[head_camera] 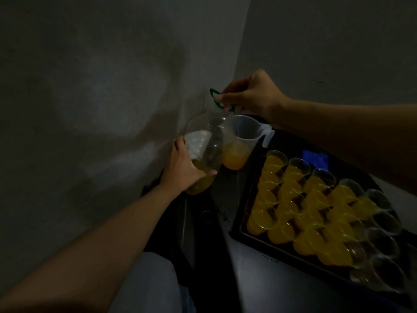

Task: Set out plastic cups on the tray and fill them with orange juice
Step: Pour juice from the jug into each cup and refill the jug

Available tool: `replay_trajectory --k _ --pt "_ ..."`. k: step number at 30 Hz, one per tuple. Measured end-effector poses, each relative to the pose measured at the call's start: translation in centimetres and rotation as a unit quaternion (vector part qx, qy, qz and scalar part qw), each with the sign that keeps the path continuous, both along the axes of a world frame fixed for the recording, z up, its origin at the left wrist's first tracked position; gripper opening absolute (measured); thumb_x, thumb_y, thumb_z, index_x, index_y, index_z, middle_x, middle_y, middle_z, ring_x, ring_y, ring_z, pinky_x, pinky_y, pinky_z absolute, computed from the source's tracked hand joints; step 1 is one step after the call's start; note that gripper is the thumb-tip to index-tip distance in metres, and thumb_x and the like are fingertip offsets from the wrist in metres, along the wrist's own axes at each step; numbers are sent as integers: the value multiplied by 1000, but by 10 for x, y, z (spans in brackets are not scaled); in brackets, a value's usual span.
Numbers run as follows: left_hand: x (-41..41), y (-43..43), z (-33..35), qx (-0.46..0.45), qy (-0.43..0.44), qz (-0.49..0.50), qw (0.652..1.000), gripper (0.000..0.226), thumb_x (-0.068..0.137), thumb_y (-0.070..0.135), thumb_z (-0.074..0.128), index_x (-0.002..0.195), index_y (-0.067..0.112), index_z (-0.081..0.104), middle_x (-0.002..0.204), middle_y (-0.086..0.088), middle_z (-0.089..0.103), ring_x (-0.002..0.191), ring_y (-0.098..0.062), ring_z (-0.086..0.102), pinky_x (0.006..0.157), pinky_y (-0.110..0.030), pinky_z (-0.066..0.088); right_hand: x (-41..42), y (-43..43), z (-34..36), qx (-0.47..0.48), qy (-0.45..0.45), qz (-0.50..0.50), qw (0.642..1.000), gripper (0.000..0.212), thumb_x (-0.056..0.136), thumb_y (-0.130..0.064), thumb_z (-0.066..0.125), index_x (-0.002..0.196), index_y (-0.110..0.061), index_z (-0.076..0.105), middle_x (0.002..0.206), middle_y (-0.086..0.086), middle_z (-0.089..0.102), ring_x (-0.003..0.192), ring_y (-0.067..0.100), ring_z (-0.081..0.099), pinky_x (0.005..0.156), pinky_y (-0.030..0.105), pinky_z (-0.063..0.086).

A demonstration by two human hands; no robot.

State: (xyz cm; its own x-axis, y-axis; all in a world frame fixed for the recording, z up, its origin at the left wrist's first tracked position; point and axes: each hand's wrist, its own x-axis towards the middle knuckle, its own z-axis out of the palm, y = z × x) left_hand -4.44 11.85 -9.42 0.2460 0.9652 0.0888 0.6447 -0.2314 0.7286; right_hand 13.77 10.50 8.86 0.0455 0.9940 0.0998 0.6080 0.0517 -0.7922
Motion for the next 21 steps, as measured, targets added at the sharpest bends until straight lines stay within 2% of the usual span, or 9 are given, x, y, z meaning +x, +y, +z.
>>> replay_trajectory --k 4,7,9,11,13,16,18,19,21 --pt "-1 -5 -14 -8 -47 37 998 132 45 54 96 146 14 22 152 -10 36 140 -27 40 113 -43 40 -5 -4 0 3 -1 29 1000 25 81 -27 80 95 -6 77 88 5 77 74 11 69 62 18 51" --pt "-3 -9 -25 -28 -79 61 995 140 40 63 92 151 12 24 152 -10 35 140 -29 41 115 -45 40 -12 -10 -5 3 -11 50 999 29 78 -26 83 95 -3 77 90 9 77 86 23 74 68 27 58" --pt "-4 -11 -32 -21 -77 57 995 143 35 83 77 152 14 31 153 -5 30 141 -26 38 116 -34 34 -17 -13 -7 5 -6 59 998 31 76 -24 85 94 -1 77 90 12 76 90 31 72 73 36 59" --pt "-5 -10 -35 -8 -73 52 996 144 34 89 70 152 14 35 153 -1 28 141 -24 36 113 -27 31 -19 -16 -8 10 -5 58 998 28 75 -20 85 93 0 77 90 12 76 91 31 71 71 33 59" --pt "-3 -12 -32 -6 -81 55 995 142 39 73 84 155 13 28 155 -7 27 142 -27 35 114 -33 33 -18 -18 -6 13 2 54 998 26 76 -17 85 94 0 77 92 13 76 90 29 72 67 23 57" --pt "1 -18 -27 -36 -105 80 991 152 41 57 96 159 19 9 159 -13 23 146 -34 31 117 -46 36 -12 -22 -5 35 67 3 997 23 81 -11 80 97 5 74 95 23 74 79 30 69 61 21 55" --pt "2 -24 -24 -72 -132 100 983 154 44 64 93 160 28 -2 164 -9 11 151 -35 22 118 -54 32 -2 -24 -7 57 97 -41 993 18 86 -11 75 96 5 72 93 25 73 73 25 66 61 24 55" --pt "2 -28 -25 -68 -147 109 981 150 47 71 87 160 30 -3 165 -6 8 152 -34 19 118 -56 31 5 -24 -9 62 79 -52 994 17 89 -13 73 94 3 72 90 23 73 69 22 66 61 24 55" --pt "2 -39 -27 -22 -170 138 975 134 58 84 67 160 22 6 162 -5 12 149 -31 23 115 -56 35 25 -23 -14 60 23 -71 995 15 92 -17 70 92 -3 73 87 15 73 68 17 69 62 22 57"
